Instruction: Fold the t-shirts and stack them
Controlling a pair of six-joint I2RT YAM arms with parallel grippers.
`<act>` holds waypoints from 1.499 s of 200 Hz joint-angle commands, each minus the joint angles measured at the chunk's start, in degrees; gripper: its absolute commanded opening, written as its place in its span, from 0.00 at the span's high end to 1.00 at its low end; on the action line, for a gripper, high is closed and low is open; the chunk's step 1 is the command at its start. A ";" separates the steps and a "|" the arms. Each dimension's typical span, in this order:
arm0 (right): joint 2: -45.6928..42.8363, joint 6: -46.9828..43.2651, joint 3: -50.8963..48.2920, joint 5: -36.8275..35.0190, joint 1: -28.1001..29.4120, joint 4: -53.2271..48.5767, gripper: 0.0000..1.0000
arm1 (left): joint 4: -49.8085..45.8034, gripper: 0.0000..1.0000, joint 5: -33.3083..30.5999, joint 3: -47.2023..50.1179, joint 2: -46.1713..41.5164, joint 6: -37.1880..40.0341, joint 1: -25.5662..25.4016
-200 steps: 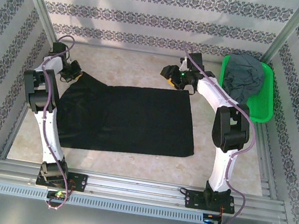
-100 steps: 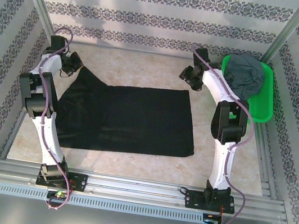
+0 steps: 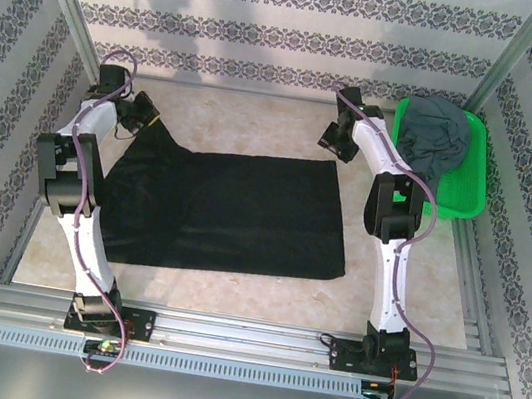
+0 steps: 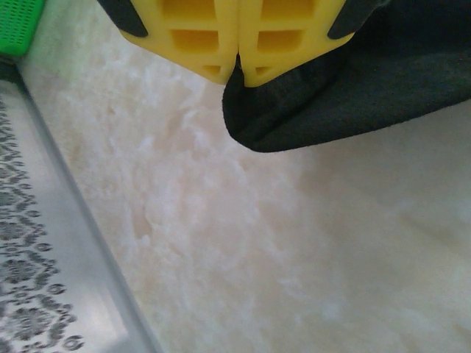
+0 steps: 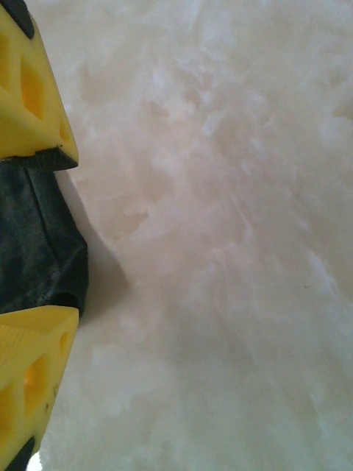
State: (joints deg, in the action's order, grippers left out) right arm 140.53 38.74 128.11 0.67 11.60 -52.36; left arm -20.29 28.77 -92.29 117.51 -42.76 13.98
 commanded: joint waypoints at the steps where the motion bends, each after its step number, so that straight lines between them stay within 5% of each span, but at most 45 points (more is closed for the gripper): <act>1: 3.64 -1.54 5.12 -2.64 -0.70 -5.54 0.50 | 4.83 1.00 1.17 0.63 -3.59 -3.42 -0.05; 66: 4.90 -1.80 5.49 -3.67 -0.88 -7.53 0.63 | 6.40 1.00 3.51 -1.00 -3.49 -6.84 -0.12; 148: 3.99 -2.38 4.99 -2.76 -1.40 -6.78 1.00 | 6.99 1.00 1.60 -1.24 -6.08 -11.64 -0.10; 239: -5.18 -5.27 -5.36 1.39 -2.63 3.52 1.00 | 1.77 1.00 -2.48 1.81 -12.95 -12.17 0.44; 300: -17.11 -6.92 -18.99 4.70 -2.59 9.91 1.00 | -1.72 1.00 -5.32 14.83 -25.44 -15.72 0.44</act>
State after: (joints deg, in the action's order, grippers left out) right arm 129.64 33.43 114.08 3.81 9.19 -46.00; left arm -19.38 25.65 -81.69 97.56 -56.07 13.98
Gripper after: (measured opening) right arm 0.055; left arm 0.050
